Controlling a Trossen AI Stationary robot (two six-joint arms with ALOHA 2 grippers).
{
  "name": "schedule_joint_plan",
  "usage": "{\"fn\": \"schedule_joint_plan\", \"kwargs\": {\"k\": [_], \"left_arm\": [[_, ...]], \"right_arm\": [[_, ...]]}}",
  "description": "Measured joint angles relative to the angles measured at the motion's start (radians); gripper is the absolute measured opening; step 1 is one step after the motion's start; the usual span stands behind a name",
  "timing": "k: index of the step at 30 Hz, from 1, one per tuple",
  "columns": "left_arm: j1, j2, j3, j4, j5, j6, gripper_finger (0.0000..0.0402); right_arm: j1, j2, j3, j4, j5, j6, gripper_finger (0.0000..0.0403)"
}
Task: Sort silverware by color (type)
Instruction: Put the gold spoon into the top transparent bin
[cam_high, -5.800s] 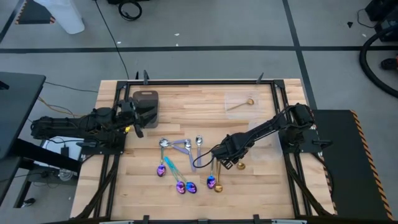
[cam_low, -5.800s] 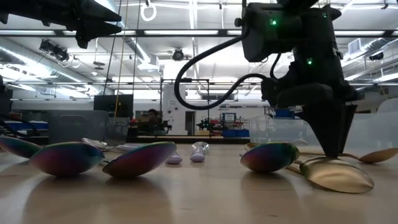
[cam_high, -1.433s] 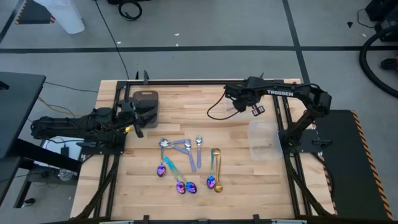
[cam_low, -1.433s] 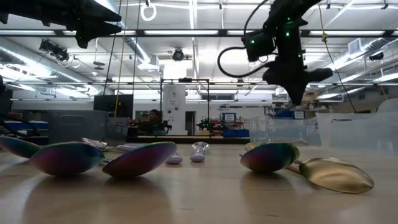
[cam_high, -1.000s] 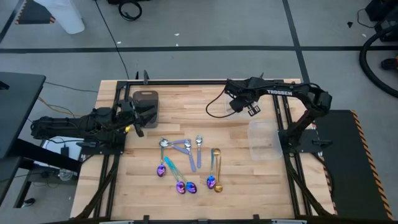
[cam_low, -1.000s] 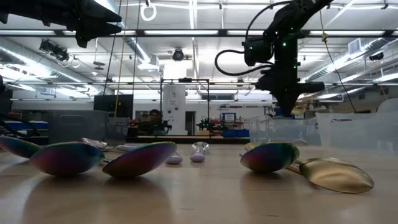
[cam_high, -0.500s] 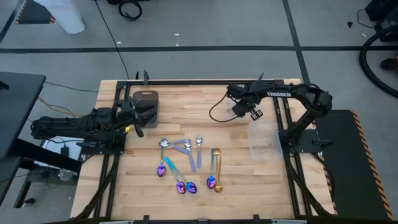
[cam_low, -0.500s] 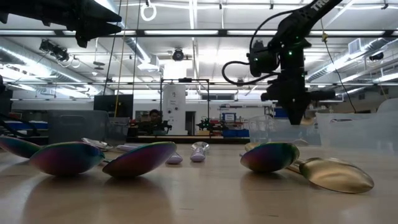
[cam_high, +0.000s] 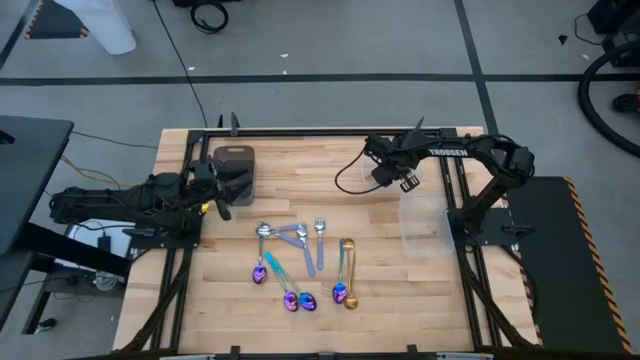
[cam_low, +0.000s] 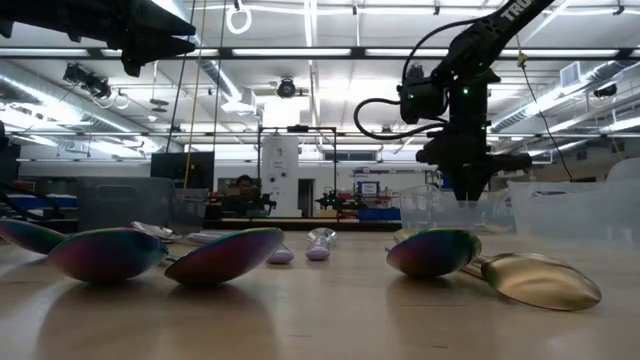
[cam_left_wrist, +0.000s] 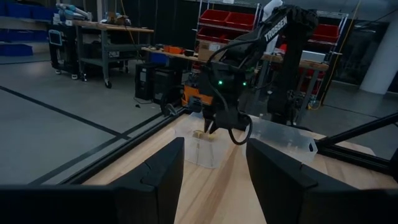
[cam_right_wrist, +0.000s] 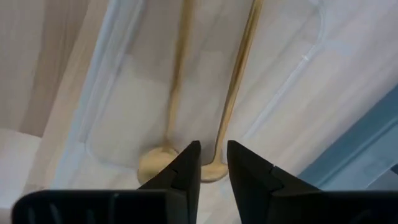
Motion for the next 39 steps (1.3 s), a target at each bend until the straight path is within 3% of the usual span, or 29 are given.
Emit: {"fn": "schedule_joint_plan", "kwargs": {"k": [8, 16, 22, 32, 39], "left_arm": [[0.0, 0.0, 0.0, -0.002, 0.0, 0.012, 0.0183], [0.0, 0.0, 0.0, 0.0, 0.0, 0.017, 0.0183], [0.0, 0.0, 0.0, 0.0, 0.0, 0.016, 0.0183], [0.0, 0.0, 0.0, -0.005, -0.03, 0.018, 0.0183], [0.0, 0.0, 0.0, -0.005, -0.066, 0.018, 0.0183]], "right_arm": [[0.033, 0.0, 0.0, -0.001, 0.14, 0.122, 0.0106], [0.074, 0.0, 0.007, 0.051, 0.504, 0.516, 0.0103], [0.116, 0.0, 0.049, 0.029, 0.728, 0.611, 0.0103], [0.229, 0.0, 0.186, -0.015, 0.733, 0.676, 0.0103], [0.308, 0.0, 0.328, -0.015, 0.582, 0.867, 0.0103]]}}
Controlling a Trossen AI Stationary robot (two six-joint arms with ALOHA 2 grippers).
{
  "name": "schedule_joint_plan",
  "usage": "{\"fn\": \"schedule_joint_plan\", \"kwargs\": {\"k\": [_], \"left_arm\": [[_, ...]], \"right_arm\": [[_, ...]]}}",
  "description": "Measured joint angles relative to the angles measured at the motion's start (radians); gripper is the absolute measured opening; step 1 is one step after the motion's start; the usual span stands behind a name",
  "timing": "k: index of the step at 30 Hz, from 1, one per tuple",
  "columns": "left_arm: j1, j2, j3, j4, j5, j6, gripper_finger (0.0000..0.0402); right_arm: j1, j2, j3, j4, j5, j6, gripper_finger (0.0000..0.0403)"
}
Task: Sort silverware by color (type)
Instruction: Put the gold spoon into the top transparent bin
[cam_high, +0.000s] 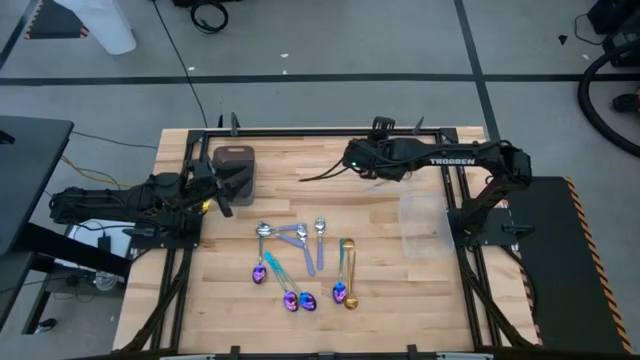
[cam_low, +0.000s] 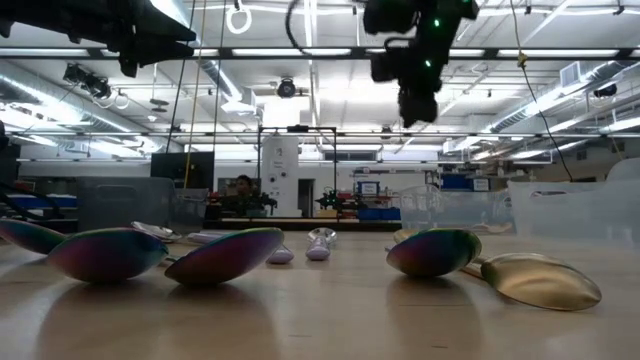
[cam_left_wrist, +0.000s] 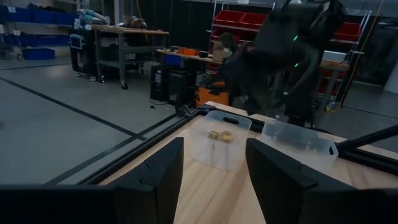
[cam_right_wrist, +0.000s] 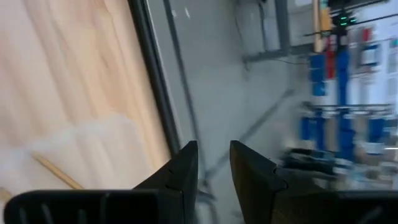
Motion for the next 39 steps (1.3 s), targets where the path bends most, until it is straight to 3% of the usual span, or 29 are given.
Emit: {"fn": "schedule_joint_plan", "kwargs": {"k": [7, 15, 26, 39], "left_arm": [[0.0, 0.0, 0.0, 0.006, 0.0, -0.001, 0.0183], [0.0, 0.0, 0.0, 0.007, 0.0, -0.002, 0.0183], [0.0, 0.0, 0.0, 0.005, 0.0, -0.008, 0.0183], [-0.001, 0.0, 0.0, -0.001, 0.011, -0.029, 0.0183]], "right_arm": [[0.071, 0.0, 0.102, 0.013, -0.22, 0.279, 0.0103], [0.137, 0.001, 0.113, 0.03, -0.451, 0.594, 0.0101], [0.298, 0.068, 0.113, 0.159, -0.415, 0.759, 0.0101], [0.441, 0.232, 0.113, 0.138, -0.531, 1.013, 0.013]]}}
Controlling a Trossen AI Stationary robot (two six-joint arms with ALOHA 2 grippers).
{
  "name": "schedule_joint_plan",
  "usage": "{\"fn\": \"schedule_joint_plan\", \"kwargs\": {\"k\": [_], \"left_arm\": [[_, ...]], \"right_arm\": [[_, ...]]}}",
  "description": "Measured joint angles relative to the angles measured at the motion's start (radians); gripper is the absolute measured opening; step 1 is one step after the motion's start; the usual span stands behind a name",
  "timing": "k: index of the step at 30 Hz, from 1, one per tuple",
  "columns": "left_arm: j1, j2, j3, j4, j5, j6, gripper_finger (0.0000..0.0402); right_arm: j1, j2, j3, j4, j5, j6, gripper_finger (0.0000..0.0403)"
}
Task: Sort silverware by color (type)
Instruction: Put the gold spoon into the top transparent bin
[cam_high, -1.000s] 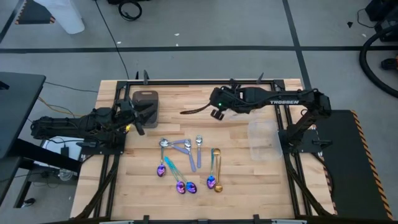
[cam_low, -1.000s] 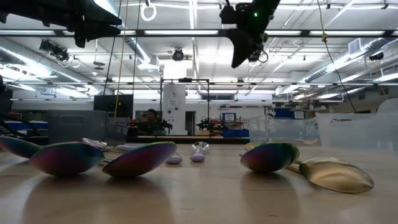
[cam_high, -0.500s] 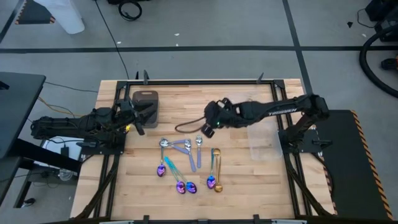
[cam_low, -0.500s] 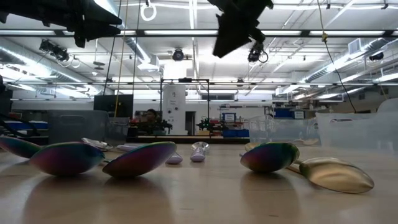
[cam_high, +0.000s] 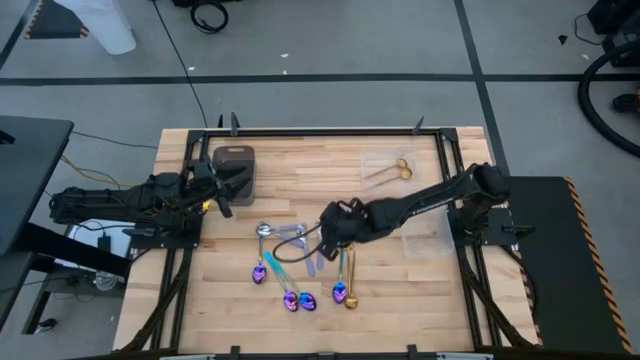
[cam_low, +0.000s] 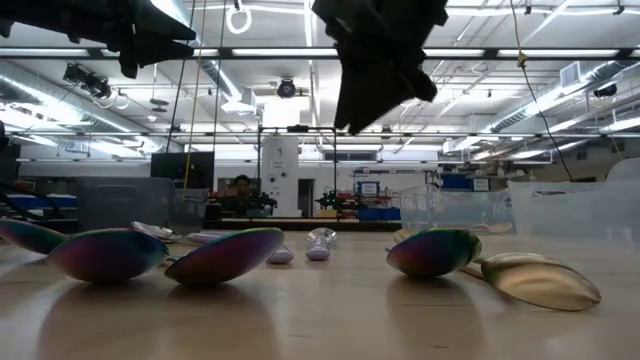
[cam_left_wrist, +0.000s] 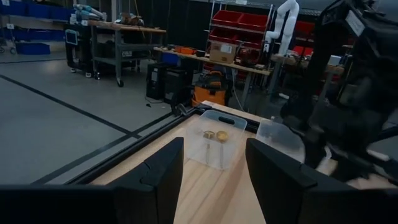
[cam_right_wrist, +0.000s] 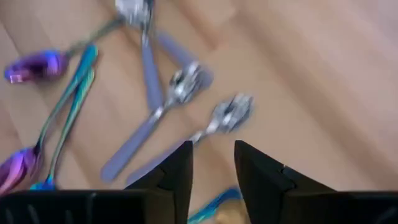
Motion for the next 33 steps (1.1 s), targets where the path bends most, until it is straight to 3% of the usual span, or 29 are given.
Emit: {"fn": "schedule_joint_plan", "kwargs": {"k": [7, 17, 28, 33], "left_arm": [[0.0, 0.0, 0.0, 0.0, 0.0, 0.0, 0.0183], [0.0, 0.0, 0.0, 0.0, 0.0, 0.0, 0.0183], [0.0, 0.0, 0.0, -0.001, 0.0, 0.0, 0.0183], [0.0, 0.0, 0.0, -0.007, 0.0, 0.0, 0.0183]], "right_arm": [[0.074, 0.086, 0.0, -0.048, -0.058, 0.195, 0.0165], [0.165, 0.114, 0.0, -0.156, -0.101, 0.422, 0.0169], [0.226, 0.16, -0.037, -0.099, -0.107, 0.536, 0.0169], [0.252, 0.213, -0.036, -0.059, -0.184, 0.574, 0.0169]]}}
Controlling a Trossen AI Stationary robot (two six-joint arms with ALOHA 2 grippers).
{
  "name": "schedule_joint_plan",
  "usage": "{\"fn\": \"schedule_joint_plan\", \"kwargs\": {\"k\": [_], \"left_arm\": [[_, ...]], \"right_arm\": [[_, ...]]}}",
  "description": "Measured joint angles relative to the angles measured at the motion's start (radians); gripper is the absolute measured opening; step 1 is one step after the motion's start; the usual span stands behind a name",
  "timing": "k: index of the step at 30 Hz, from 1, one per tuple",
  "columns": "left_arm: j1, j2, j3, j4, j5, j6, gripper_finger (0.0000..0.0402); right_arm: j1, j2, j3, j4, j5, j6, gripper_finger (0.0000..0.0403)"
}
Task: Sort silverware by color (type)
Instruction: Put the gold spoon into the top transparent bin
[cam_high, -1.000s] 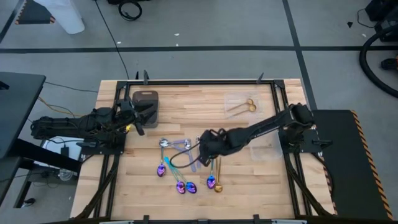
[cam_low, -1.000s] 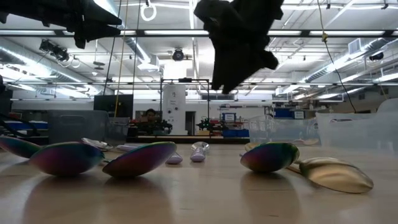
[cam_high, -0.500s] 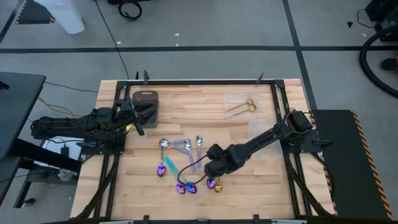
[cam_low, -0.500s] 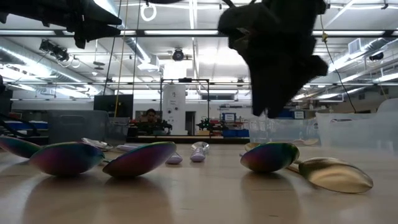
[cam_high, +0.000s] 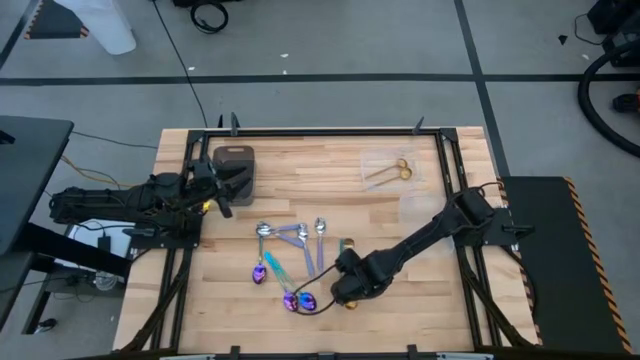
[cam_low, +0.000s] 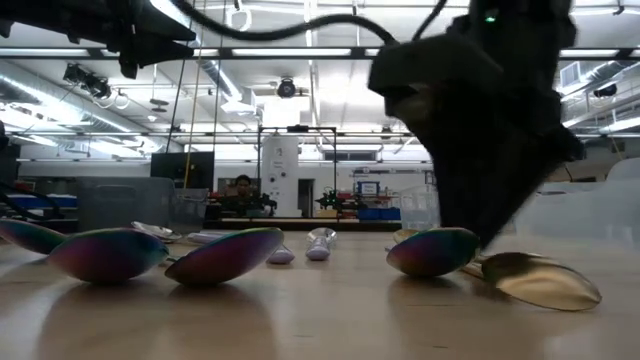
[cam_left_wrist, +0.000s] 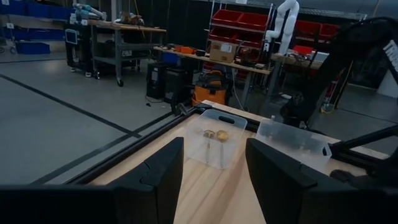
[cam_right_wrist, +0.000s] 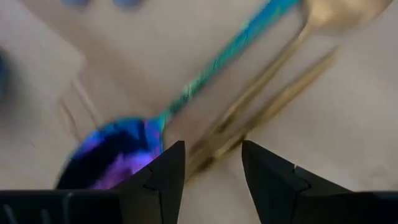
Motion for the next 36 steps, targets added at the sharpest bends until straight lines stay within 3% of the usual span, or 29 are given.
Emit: {"fn": "schedule_joint_plan", "kwargs": {"k": [14, 26, 36], "left_arm": [[0.0, 0.0, 0.0, -0.003, 0.0, -0.001, 0.0183], [0.0, 0.0, 0.0, -0.004, 0.0, -0.001, 0.0183], [0.0, 0.0, 0.0, -0.009, 0.0, -0.001, 0.0183]], "right_arm": [[0.027, -0.006, 0.0, -0.029, -0.061, 0.059, 0.0169], [0.027, 0.012, 0.002, -0.035, -0.037, 0.063, 0.0169], [0.019, 0.032, 0.004, -0.131, -0.109, -0.003, 0.0164]]}}
